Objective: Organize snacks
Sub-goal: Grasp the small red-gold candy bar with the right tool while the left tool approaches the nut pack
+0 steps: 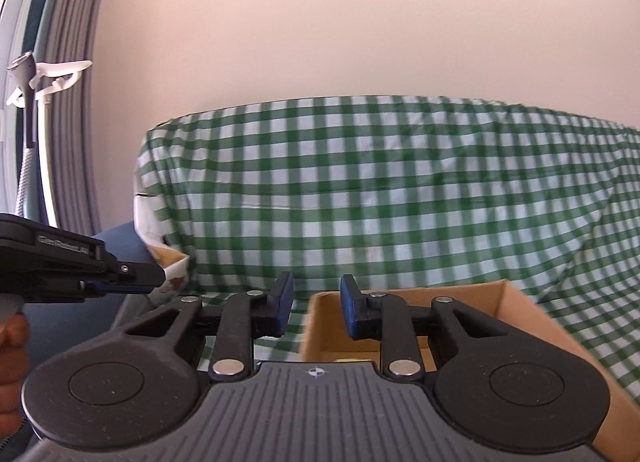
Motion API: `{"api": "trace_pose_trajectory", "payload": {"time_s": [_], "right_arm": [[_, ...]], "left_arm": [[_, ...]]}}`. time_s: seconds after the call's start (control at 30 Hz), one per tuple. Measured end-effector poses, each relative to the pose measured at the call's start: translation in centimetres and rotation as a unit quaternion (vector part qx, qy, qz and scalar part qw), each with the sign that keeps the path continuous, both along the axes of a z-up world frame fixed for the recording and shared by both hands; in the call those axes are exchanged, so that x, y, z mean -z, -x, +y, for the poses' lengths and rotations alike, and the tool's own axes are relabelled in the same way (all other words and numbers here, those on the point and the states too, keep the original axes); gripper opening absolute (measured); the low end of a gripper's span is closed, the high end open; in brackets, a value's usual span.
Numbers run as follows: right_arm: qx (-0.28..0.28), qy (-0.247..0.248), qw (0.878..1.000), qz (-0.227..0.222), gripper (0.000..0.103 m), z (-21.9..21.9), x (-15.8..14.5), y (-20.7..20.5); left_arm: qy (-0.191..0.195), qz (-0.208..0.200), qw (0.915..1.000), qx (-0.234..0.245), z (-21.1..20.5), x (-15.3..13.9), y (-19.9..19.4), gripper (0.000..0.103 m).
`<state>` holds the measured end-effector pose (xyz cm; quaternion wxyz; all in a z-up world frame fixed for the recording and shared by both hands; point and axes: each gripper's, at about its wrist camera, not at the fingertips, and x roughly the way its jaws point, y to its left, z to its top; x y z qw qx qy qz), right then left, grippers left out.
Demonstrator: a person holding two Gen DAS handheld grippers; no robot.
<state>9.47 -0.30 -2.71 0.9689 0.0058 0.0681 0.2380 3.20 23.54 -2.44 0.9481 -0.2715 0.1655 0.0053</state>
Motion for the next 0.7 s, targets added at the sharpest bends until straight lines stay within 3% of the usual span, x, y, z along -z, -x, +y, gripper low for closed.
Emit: {"api": "trace_pose_trajectory", "payload": {"time_s": [0.2, 0.37, 0.57, 0.7], "right_arm": [[-0.081, 0.025, 0.995, 0.047, 0.027, 5.8, 2.0, 0.8], [-0.139, 0.046, 0.984, 0.1, 0.027, 10.9, 4.3, 0.2], [-0.158, 0.062, 0.969, 0.178, 0.028, 15.7, 7.4, -2.4], [-0.156, 0.08, 0.963, 0.206, 0.036, 18.2, 9.6, -3.8]], "left_arm": [[0.037, 0.025, 0.9969, -0.065, 5.5, 1.3, 0.7, 0.013], [0.088, 0.083, 0.9861, -0.114, 8.1, 3.5, 0.2, 0.013], [0.109, 0.146, 0.9714, -0.153, 9.6, 5.8, -0.9, 0.013], [0.101, 0.179, 0.9638, -0.17, 10.6, 7.1, -1.8, 0.016]]}}
